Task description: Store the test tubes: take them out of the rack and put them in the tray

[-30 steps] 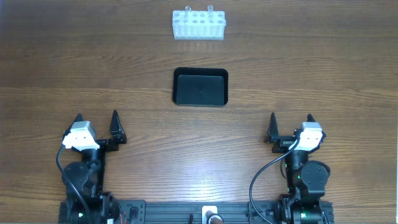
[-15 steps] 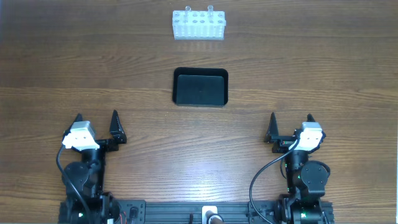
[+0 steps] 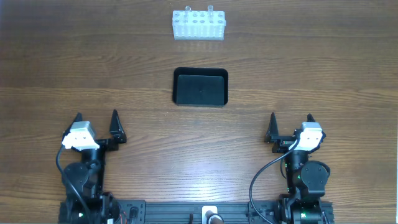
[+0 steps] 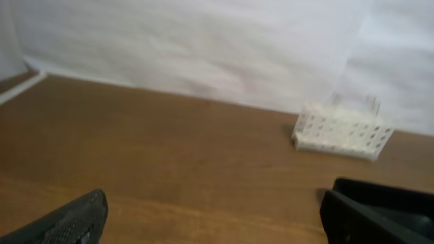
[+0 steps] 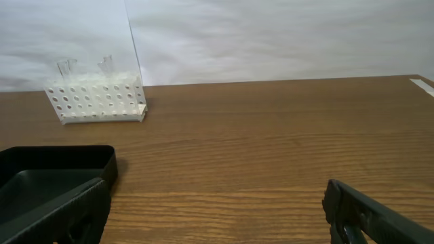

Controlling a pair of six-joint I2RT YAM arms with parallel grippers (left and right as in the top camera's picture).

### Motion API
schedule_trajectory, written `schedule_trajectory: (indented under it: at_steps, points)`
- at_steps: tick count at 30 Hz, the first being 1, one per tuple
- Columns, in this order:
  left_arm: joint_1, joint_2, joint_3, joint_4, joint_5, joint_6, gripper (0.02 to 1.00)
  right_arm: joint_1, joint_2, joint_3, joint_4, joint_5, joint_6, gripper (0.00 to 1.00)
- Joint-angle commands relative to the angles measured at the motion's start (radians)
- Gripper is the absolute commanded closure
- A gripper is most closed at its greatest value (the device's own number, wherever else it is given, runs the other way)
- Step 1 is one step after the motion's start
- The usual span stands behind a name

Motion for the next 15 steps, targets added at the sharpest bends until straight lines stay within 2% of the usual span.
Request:
schedule_trajectory:
  at_steps: [1,9,15]
  points:
    - [0.006,0.005,0.005,0.081,0.021,0.014,0.02,-0.007,-0.009,-0.005,-0.003,-0.008,-0.001,0.009]
    - [0.006,0.171,0.184,0.1,0.021,0.014,0.023,-0.007,-0.009,-0.005,-0.003,-0.008,-0.001,0.012]
    - [-0.014,0.353,0.417,-0.004,0.024,0.014,0.02,-0.007,-0.009,-0.005,-0.003,-0.008,-0.001,0.007]
